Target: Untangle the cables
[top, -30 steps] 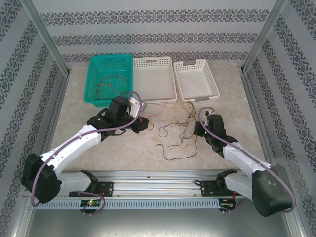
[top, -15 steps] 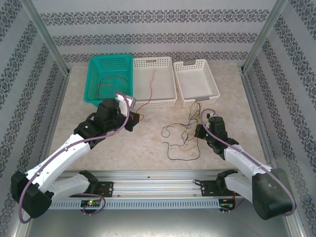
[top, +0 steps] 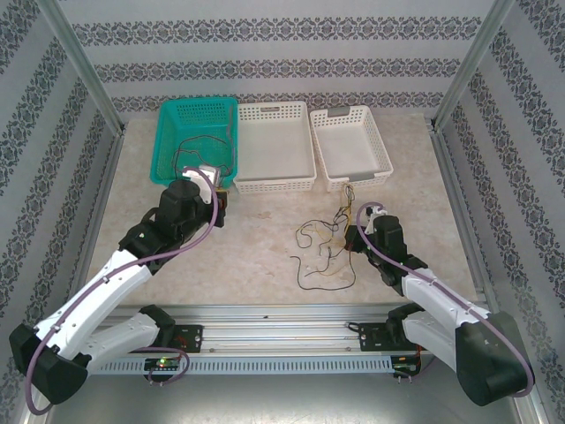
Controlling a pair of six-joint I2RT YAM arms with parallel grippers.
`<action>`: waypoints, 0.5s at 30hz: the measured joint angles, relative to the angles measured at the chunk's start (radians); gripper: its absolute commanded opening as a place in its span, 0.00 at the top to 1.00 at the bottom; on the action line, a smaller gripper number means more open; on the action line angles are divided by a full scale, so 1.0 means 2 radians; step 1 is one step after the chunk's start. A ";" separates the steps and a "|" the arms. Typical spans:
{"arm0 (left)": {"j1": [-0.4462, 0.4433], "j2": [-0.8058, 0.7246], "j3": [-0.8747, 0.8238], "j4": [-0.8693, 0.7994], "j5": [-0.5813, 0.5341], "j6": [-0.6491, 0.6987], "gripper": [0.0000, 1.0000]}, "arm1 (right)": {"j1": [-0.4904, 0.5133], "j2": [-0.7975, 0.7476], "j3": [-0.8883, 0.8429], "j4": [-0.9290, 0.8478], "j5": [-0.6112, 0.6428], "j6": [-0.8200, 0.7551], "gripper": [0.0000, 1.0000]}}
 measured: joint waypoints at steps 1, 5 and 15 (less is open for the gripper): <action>0.002 0.000 0.000 0.000 -0.003 0.001 1.00 | 0.000 -0.001 -0.001 0.001 0.000 0.000 1.00; 0.014 0.003 0.001 -0.002 -0.016 0.005 1.00 | 0.000 -0.009 -0.004 0.000 -0.001 0.000 1.00; 0.097 0.097 0.071 -0.034 -0.015 -0.005 1.00 | 0.002 -0.023 -0.004 0.000 -0.004 0.000 1.00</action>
